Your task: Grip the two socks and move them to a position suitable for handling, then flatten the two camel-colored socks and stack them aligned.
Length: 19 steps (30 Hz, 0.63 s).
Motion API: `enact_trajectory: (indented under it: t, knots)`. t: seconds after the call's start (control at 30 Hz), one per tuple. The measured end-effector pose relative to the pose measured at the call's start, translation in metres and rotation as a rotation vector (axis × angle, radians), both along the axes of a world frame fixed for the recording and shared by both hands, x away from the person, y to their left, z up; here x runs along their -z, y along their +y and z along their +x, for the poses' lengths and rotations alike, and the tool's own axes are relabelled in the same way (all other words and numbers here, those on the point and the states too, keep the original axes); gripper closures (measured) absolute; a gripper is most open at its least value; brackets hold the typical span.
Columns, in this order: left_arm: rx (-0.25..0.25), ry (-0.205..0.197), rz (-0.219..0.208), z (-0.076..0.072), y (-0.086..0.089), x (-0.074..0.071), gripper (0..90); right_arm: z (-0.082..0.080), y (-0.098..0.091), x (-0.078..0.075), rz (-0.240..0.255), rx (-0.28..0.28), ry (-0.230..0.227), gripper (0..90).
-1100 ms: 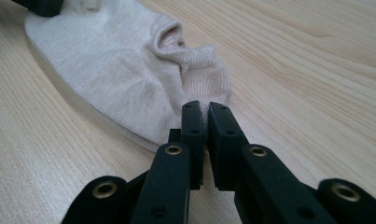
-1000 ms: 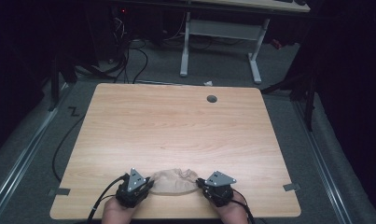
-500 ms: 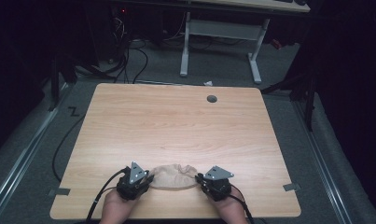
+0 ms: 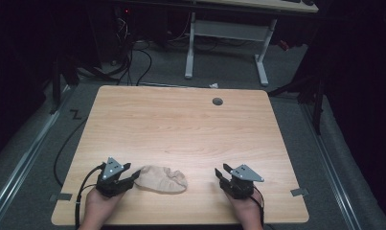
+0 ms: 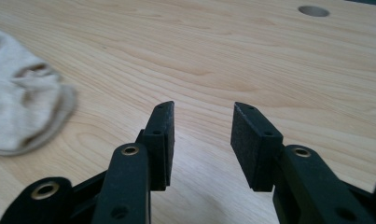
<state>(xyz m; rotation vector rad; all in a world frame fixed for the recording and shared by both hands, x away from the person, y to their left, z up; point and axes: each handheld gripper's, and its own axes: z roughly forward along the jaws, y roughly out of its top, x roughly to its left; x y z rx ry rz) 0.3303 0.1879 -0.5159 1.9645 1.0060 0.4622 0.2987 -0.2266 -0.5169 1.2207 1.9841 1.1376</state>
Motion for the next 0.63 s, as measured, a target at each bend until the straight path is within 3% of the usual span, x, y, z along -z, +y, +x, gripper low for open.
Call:
enact_trajectory:
  t: [0.1,0.17,0.3,0.37,0.53,0.63]
  knots:
    - [0.043,0.022,-0.05,-0.001,0.004,0.001,44.5,0.0,-0.003,0.0,0.002,0.025,-0.01,59.8]
    - [0.056,0.006,-0.03,-0.006,0.002,0.002,39.5,0.0,-0.004,0.0,0.0,0.041,-0.01,59.7]
    - [0.005,-0.037,-0.032,-0.008,0.008,0.001,37.8,-0.001,-0.003,0.001,-0.023,0.047,-0.01,59.3]
    - [-0.022,-0.027,-0.057,-0.005,0.019,0.001,38.0,0.0,-0.002,0.002,-0.027,0.059,-0.003,58.9]
    - [-0.079,0.001,-0.061,-0.003,0.044,0.007,40.4,0.001,-0.002,0.003,-0.032,0.074,0.0,58.4]
    - [-0.077,-0.004,-0.056,-0.003,0.045,0.005,40.7,0.001,-0.002,0.003,-0.037,0.068,-0.004,57.8]
